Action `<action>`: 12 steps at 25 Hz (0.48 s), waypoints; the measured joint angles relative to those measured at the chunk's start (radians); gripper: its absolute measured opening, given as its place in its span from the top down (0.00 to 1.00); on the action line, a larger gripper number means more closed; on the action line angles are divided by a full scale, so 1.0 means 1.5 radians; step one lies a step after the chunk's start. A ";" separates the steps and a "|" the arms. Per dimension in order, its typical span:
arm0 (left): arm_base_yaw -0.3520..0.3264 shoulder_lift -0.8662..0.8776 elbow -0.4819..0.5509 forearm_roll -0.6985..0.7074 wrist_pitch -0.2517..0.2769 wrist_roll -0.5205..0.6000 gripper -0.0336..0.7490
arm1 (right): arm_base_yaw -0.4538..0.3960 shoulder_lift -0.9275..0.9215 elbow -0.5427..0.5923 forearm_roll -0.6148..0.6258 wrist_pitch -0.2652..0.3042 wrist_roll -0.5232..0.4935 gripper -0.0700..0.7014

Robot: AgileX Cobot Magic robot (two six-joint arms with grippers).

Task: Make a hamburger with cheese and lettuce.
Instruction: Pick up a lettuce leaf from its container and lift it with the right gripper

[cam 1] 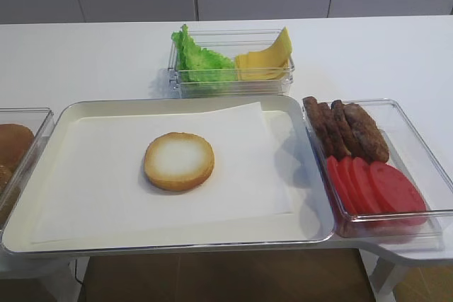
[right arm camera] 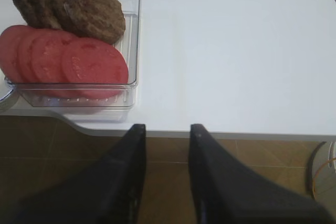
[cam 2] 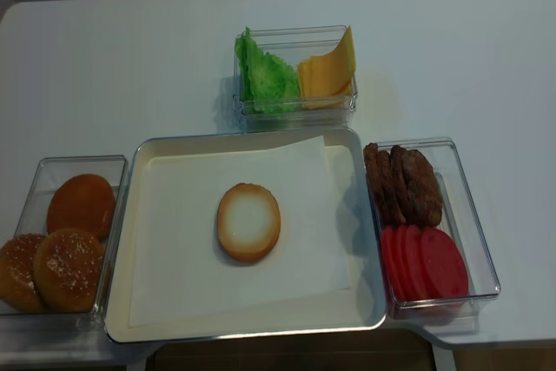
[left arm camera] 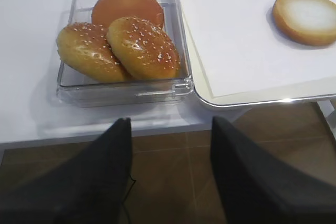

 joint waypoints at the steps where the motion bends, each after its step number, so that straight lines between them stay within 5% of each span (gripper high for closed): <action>1: 0.000 0.000 0.000 0.000 0.000 0.000 0.50 | 0.000 0.000 0.000 0.000 0.000 0.000 0.63; 12: 0.000 0.000 0.000 0.000 0.000 0.000 0.50 | 0.000 0.000 0.000 0.000 0.000 0.000 0.63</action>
